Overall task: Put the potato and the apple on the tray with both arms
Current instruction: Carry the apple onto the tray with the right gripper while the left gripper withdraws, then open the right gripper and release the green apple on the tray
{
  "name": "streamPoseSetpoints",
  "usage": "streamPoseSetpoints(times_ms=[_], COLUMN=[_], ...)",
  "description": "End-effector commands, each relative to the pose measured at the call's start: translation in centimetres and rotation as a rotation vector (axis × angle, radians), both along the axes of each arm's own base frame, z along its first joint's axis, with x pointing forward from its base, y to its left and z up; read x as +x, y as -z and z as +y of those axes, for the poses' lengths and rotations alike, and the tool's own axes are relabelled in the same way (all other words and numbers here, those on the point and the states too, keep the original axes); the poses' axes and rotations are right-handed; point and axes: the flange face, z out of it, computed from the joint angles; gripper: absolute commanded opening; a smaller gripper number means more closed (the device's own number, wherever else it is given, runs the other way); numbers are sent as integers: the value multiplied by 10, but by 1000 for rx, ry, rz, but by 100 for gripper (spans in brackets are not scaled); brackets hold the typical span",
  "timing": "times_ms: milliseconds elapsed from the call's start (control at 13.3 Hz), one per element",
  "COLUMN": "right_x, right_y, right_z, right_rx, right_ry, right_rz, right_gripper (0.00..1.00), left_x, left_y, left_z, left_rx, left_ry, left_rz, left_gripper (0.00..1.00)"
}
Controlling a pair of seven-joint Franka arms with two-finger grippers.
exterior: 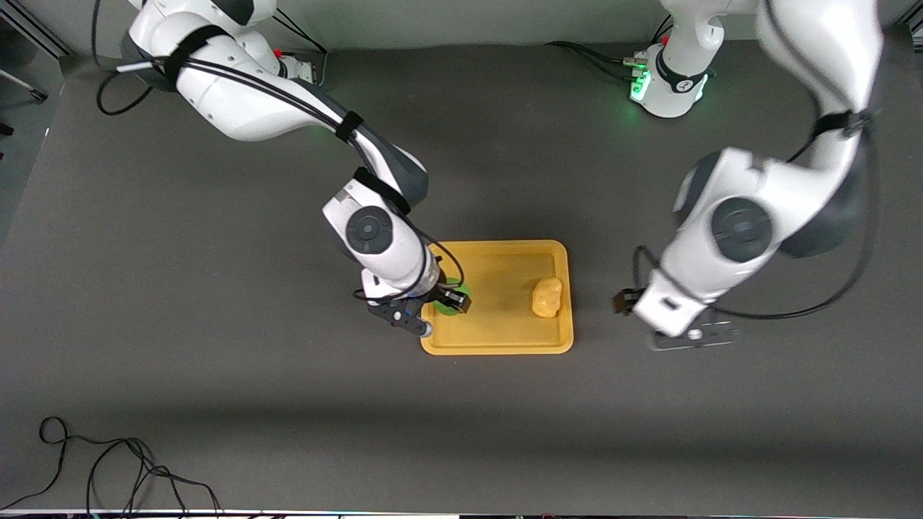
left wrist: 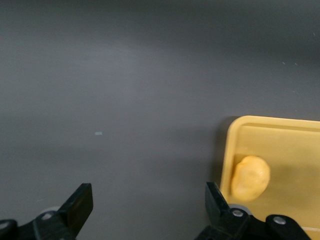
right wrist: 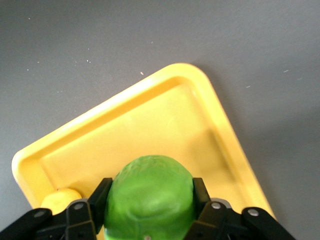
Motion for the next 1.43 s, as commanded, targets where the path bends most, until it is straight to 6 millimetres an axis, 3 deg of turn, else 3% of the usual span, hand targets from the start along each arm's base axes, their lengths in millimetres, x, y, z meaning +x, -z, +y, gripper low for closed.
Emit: streamPoseSetpoints(times_ms=[0,225,375,525,600,675,750,825,975,1125,1275,1350], right_x=[-18,-22,-22,-21,-21,-20,-19,-16,5,16,22,31], right_y=[34,67,70,70,71,75,74,70,47,-9,-64,-82], right_z=[37,38,39,38,38,37,36,33,18,11,-13,-37], right_rx=[-29,-74,-68,-76,-76,-78,-82,-83,-65,16,-76,-110], right_ry=[27,43,35,29,27,31,27,30,56,39,-50,-37], right_rz=[-17,-47,-58,-67,-68,-64,-70,-77,-90,-89,-99,-70], right_gripper=[24,24,24,24,32,74,100,100,100,100,100,100], left_x=[-21,-48,-67,-70,-68,-66,-66,-65,-63,-61,-61,-60], left_y=[-55,-101,-125,-131,-131,-128,-127,-128,-127,-122,-120,-119], left_z=[76,158,172,174,175,176,177,178,182,181,181,181], left_rx=[-17,-67,-63,-59,-59,-59,-55,-52,-44,-44,-44,-44], left_ry=[21,69,54,48,47,44,44,43,42,45,46,48], left_rz=[7,10,-18,-27,-33,-34,-35,-38,-46,-49,-46,-49], left_gripper=[100,100,100,100,100,100,100,100,100,100,100,100])
